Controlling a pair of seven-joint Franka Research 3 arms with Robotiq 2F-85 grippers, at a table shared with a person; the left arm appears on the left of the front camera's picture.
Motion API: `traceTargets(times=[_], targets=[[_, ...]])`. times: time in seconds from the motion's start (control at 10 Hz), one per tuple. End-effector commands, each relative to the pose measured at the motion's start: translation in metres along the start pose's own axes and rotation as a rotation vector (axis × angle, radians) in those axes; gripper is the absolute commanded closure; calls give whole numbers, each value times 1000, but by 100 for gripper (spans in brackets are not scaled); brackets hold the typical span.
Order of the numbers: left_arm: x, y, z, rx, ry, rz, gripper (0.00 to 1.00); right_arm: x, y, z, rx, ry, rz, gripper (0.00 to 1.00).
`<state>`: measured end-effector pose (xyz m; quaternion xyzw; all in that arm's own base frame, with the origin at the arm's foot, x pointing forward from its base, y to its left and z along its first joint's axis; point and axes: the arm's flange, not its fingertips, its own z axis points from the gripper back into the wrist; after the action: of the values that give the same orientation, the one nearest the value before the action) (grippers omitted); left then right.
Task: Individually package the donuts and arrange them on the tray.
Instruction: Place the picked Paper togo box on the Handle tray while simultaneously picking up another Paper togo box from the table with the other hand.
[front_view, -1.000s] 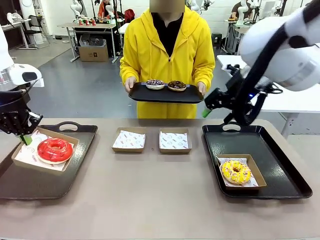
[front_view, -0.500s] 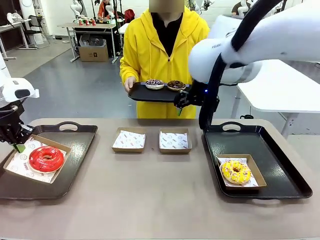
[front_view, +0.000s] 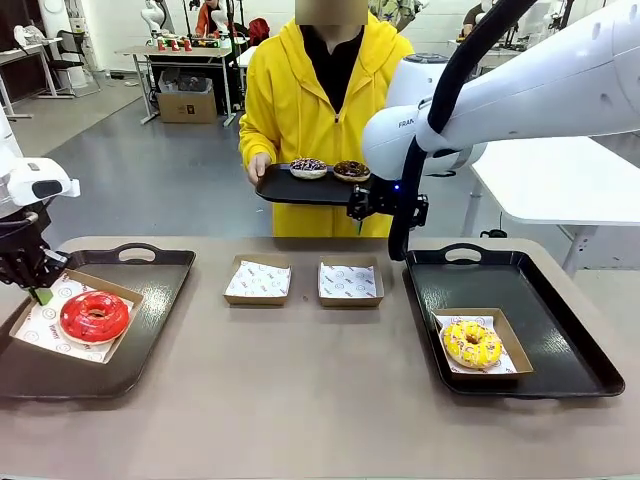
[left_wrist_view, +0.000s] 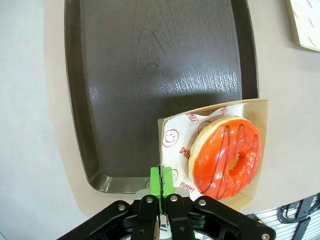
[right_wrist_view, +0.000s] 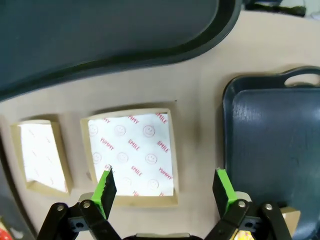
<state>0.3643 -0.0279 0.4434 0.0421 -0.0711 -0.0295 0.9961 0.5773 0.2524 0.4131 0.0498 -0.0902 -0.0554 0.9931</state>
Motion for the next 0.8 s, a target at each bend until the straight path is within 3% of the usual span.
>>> traceTargets(times=[0.0, 0.2, 0.3, 0.6, 0.7], targets=[[-3, -1, 3, 1, 2, 1, 99, 8, 3, -5, -10, 27, -20, 0], [-3, -1, 3, 1, 2, 1, 99, -1, 2, -4, 51, 37, 16, 0], [-3, -1, 3, 1, 2, 1, 99, 6, -5, -8, -4, 14, -13, 0], [-3, -1, 3, 1, 2, 1, 99, 4, -3, -8, 5, 20, -10, 0], [0, 0, 1, 0, -2, 0, 99, -6, -6, -14, -21, 40, 84, 0]])
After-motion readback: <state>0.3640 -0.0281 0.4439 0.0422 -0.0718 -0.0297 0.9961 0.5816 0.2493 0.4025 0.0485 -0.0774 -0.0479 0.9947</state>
